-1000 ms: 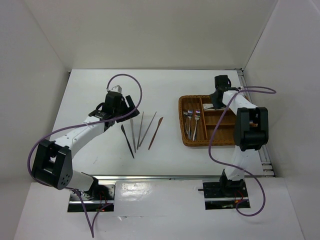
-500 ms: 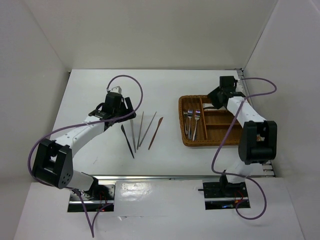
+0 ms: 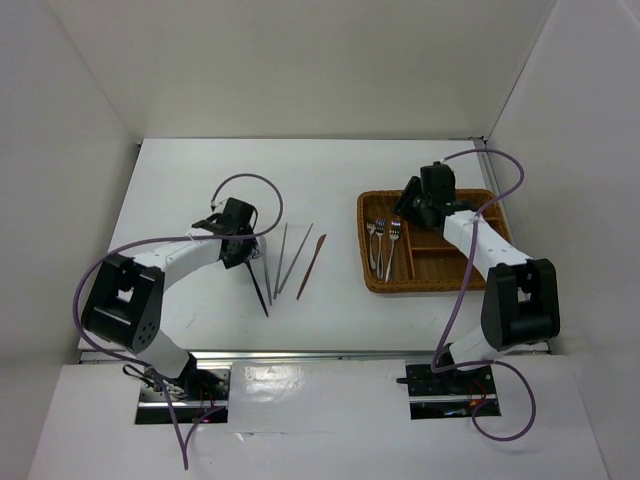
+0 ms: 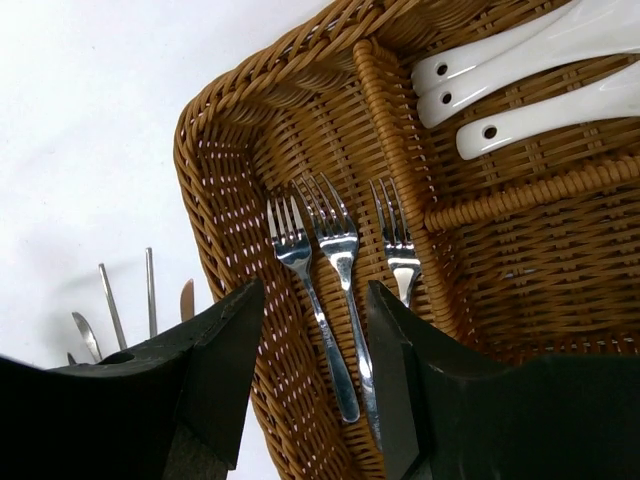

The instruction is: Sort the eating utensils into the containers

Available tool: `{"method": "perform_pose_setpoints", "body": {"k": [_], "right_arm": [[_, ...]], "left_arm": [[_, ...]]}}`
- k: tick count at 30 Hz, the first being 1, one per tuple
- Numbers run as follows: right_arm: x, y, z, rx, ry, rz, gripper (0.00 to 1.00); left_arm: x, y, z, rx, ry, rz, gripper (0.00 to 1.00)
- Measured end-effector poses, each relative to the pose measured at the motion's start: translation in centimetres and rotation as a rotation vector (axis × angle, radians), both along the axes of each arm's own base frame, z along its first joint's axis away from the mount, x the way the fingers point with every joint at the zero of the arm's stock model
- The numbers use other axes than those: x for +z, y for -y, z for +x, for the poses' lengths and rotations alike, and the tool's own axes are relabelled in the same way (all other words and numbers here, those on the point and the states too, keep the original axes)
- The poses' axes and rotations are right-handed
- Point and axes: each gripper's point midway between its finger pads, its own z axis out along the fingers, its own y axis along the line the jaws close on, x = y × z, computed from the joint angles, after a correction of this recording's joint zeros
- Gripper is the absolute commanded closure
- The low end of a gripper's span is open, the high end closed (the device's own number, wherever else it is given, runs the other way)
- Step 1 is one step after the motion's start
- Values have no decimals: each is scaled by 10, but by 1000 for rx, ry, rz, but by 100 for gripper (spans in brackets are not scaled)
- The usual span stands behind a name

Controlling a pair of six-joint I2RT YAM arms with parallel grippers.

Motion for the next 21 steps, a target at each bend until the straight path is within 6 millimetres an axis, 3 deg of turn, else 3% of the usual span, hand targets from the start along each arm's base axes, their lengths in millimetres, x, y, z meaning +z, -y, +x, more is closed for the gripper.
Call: {"method": "perform_pose_setpoints", "body": {"k": [6, 10, 21], "right_arm": [[0, 1, 0, 11, 4, -18, 47], [1, 3, 1, 16, 8, -32, 47], [2, 6, 1, 18, 6, -56, 47]], "left_arm": [[-23, 7, -25, 12, -129, 70, 42], [-25, 18, -32, 7, -162, 78, 46], [-29, 18, -44, 39, -214, 65, 53]]}}
